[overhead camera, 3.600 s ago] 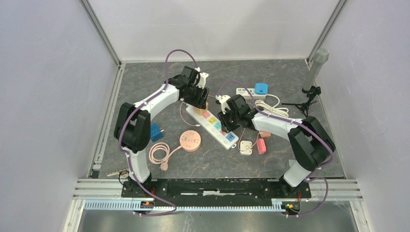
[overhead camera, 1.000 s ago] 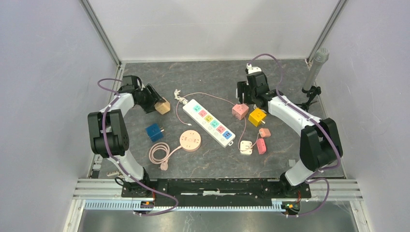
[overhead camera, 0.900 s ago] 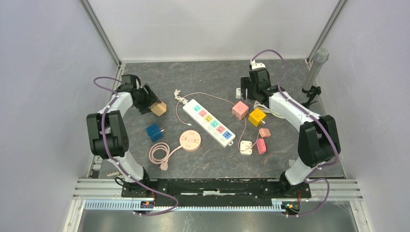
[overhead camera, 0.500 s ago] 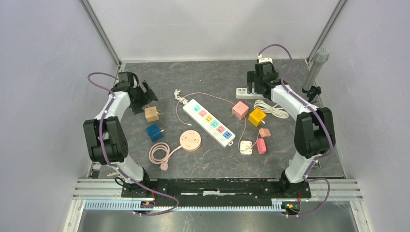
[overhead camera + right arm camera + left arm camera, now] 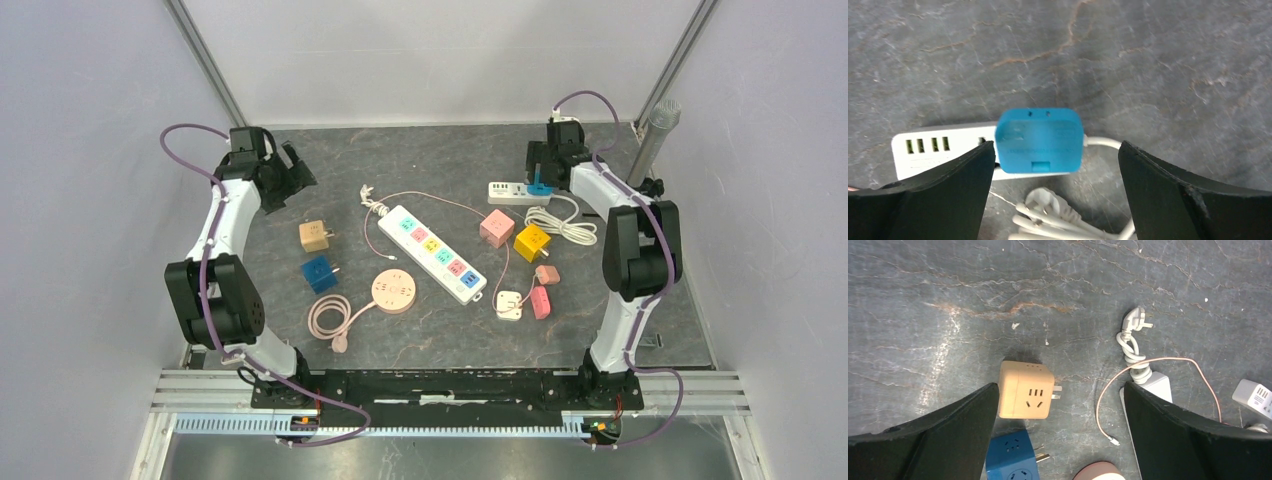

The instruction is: Pull the plug off the socket

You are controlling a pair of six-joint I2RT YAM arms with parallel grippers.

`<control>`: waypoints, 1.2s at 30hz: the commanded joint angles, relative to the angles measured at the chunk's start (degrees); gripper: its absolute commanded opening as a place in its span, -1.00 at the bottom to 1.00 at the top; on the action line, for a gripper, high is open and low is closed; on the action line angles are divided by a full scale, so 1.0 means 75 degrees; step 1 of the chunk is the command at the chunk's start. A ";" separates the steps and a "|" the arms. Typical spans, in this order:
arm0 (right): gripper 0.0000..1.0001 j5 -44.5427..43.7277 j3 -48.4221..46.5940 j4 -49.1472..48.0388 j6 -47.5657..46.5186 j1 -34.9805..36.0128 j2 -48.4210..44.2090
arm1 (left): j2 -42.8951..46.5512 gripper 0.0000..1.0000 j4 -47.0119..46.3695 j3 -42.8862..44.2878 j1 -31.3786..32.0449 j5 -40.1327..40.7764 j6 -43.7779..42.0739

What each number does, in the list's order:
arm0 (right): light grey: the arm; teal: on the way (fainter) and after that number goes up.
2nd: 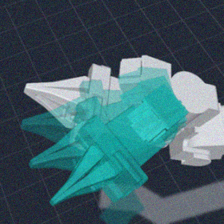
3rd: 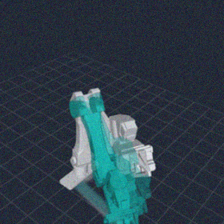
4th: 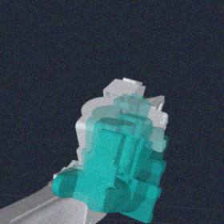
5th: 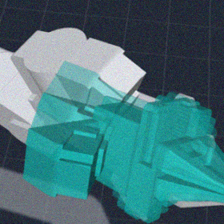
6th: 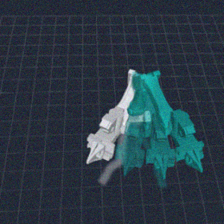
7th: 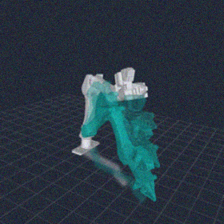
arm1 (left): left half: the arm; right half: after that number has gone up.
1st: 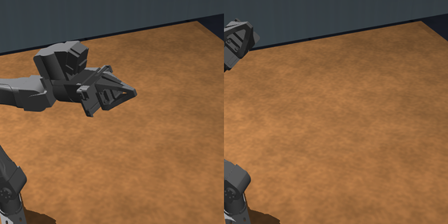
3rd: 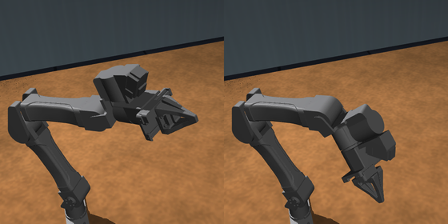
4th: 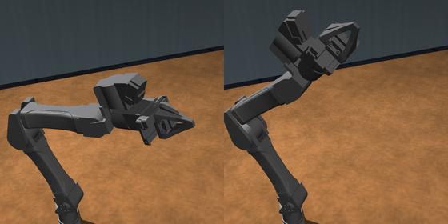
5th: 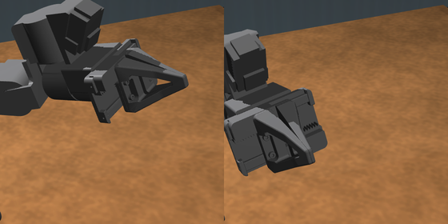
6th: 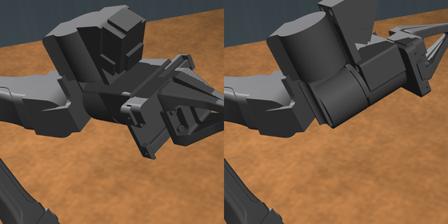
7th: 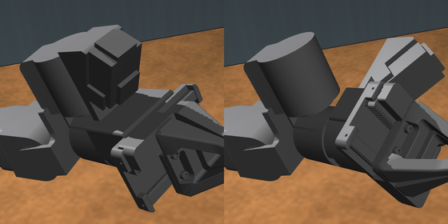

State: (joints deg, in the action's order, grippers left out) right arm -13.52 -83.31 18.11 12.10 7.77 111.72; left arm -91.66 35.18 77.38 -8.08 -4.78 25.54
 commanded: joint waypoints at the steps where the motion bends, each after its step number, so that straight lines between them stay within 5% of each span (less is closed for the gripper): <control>1: 0.93 0.0412 -0.0677 -0.0145 -0.0035 -0.0016 0.0300 | 0.0441 0.99 0.0083 0.0303 -0.0035 0.0611 -0.0466; 8: 0.92 0.0436 -0.0752 -0.0168 -0.0076 -0.0037 0.0608 | 0.0487 1.00 0.0474 0.0379 -0.0151 0.1707 0.0008; 16: 0.79 0.0721 -0.0661 -0.0284 -0.0116 -0.0066 0.0806 | 0.0569 1.00 0.0194 0.0159 -0.0376 -0.0237 -0.0231; 24: 0.22 0.1559 -0.0007 -0.0928 0.0144 -0.0041 0.0486 | 0.0550 0.91 -0.0756 -0.0040 -0.0196 -0.2649 0.0447; 36: 0.01 0.1225 0.1330 -0.1695 0.0867 0.0884 -0.0292 | -0.0967 0.86 -0.2277 0.0246 0.2744 -0.2775 0.1604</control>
State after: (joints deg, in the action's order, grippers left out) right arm -4.60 -75.88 6.72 14.57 10.81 112.51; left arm -93.95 24.56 76.49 6.44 -23.11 32.18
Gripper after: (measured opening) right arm 0.709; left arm 0.940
